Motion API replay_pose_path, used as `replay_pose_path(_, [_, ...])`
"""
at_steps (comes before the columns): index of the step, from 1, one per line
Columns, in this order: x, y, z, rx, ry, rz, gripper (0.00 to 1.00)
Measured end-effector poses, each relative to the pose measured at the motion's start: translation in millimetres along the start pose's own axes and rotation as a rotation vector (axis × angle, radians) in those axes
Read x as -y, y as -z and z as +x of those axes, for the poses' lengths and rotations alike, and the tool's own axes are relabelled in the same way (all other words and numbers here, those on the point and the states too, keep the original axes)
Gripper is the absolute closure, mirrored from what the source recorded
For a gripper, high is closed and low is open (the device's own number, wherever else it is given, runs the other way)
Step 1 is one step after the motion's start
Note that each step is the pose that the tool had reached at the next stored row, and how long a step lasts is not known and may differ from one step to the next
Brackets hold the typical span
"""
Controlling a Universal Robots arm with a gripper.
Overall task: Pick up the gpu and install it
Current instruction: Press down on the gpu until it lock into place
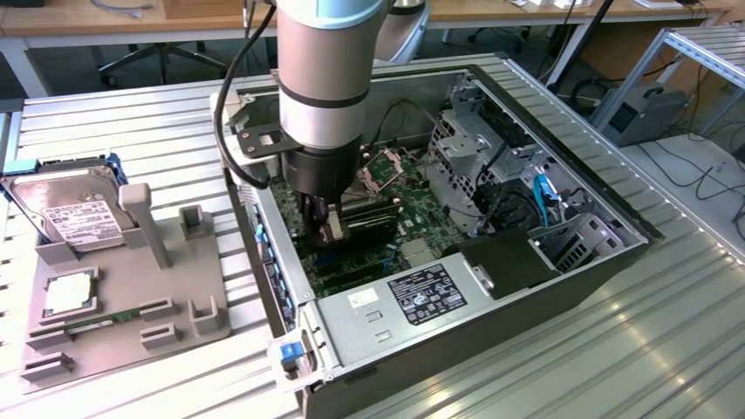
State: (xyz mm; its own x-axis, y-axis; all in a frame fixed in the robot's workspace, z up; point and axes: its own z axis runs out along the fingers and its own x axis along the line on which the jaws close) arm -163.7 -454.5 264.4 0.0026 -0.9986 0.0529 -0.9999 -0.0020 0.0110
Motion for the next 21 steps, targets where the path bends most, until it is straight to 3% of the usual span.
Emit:
replay_pose_path(8, [0.0,2.3,0.1,-0.0007,0.000,-0.0001,0.89])
replay_pose_path(16, [-0.3,26.8,1.4,-0.0006,0.000,0.0000,0.89])
replay_pose_path(21, [0.1,33.1,1.7,-0.0005,0.000,0.0001,0.89])
